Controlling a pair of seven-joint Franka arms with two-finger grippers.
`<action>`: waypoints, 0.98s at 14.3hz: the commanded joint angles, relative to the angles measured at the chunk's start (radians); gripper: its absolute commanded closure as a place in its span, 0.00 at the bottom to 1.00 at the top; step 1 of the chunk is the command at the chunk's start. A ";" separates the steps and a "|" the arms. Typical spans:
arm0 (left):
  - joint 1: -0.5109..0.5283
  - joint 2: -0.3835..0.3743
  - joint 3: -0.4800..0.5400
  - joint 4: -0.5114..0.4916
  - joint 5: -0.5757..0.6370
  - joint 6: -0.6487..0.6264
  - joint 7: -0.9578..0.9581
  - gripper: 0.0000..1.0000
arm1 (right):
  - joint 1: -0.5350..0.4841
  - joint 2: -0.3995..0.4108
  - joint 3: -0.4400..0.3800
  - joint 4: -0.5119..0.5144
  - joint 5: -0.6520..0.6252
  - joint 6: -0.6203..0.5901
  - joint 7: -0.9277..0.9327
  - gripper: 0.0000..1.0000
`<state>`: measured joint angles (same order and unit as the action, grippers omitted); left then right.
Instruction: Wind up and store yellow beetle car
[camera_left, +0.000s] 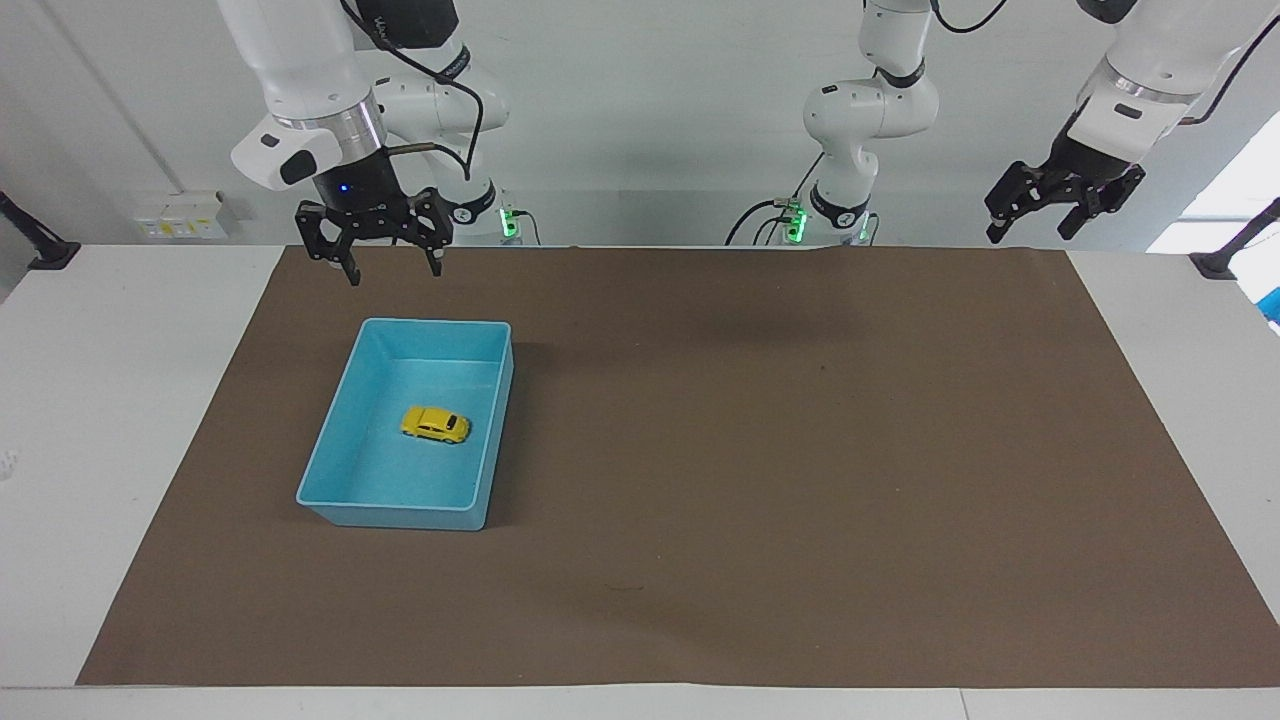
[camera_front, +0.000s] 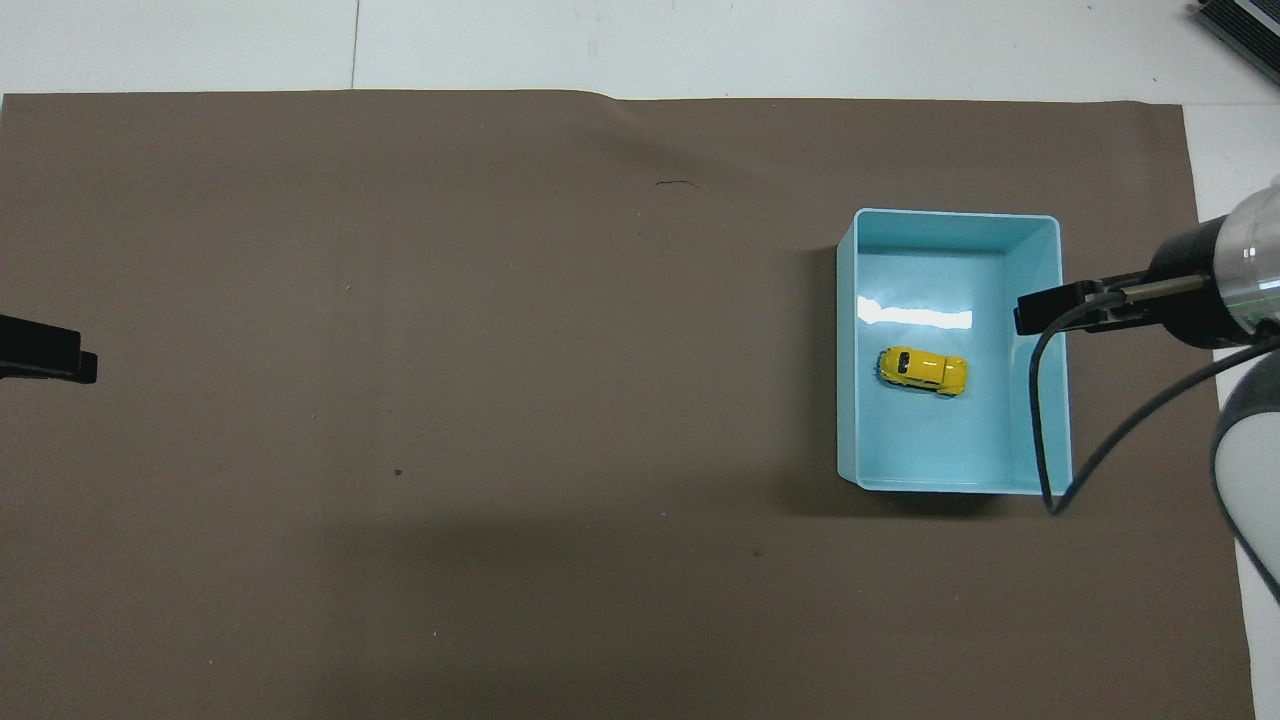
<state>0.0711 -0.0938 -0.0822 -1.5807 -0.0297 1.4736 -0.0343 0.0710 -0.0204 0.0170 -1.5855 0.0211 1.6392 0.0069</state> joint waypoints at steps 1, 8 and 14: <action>0.016 -0.004 -0.008 0.013 -0.013 -0.022 0.011 0.00 | -0.008 0.000 -0.011 0.051 0.003 -0.039 0.008 0.00; 0.016 -0.004 -0.008 0.013 -0.013 -0.022 0.011 0.00 | -0.002 0.004 -0.043 0.055 0.022 -0.024 0.010 0.00; 0.016 -0.004 -0.008 0.013 -0.013 -0.022 0.011 0.00 | -0.003 0.005 -0.040 0.055 0.023 -0.016 0.007 0.00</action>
<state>0.0711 -0.0938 -0.0822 -1.5807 -0.0297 1.4736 -0.0343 0.0724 -0.0222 -0.0263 -1.5425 0.0222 1.6204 0.0069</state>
